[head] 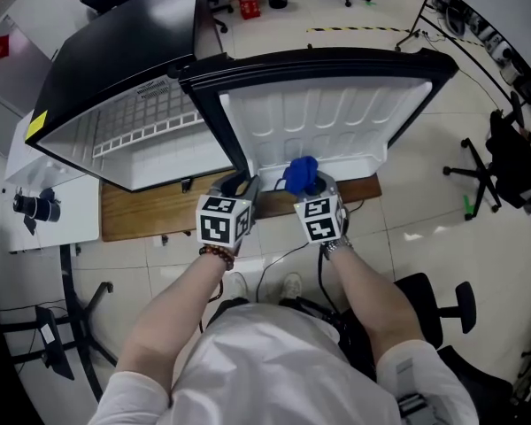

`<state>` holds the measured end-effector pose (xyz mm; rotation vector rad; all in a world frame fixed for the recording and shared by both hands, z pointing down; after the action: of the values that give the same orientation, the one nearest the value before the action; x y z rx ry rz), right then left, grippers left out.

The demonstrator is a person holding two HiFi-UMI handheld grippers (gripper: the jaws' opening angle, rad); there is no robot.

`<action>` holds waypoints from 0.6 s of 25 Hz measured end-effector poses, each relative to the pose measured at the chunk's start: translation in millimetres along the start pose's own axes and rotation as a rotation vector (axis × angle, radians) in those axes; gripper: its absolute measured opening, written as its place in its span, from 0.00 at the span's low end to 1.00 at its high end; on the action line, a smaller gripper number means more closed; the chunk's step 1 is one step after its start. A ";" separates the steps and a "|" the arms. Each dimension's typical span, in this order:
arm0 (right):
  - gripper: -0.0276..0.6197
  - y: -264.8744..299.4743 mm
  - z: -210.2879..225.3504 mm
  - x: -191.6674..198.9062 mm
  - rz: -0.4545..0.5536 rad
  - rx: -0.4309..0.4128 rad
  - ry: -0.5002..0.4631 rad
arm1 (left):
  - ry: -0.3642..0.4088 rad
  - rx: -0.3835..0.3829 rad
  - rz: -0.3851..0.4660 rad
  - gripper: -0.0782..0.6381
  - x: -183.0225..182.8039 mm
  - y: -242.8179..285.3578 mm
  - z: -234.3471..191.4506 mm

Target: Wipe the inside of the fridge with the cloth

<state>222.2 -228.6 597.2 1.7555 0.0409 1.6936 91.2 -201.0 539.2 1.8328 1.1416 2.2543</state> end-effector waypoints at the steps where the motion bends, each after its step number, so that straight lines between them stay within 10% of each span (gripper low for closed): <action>1: 0.14 -1.8 6.8 0.9 0.001 0.011 0.001 | -0.003 -0.004 0.001 0.26 0.1 0.0 -0.2; 15: 0.14 -33.5 95.2 9.8 -0.016 0.187 0.038 | -0.033 -0.038 0.003 0.26 0.2 -1.8 0.1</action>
<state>322.8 -240.7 597.7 1.8517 0.2366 1.7591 90.5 -199.5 538.4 1.8511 1.0847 2.2230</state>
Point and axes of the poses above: the fingertips, and each gripper's own axes: y forward along the fingers, z to its right, x out of its underside, the point moved 2 cm from there along -y, backward along the fingers, and after that the axes turned 12 degrees about y, right-handed, at the moved point
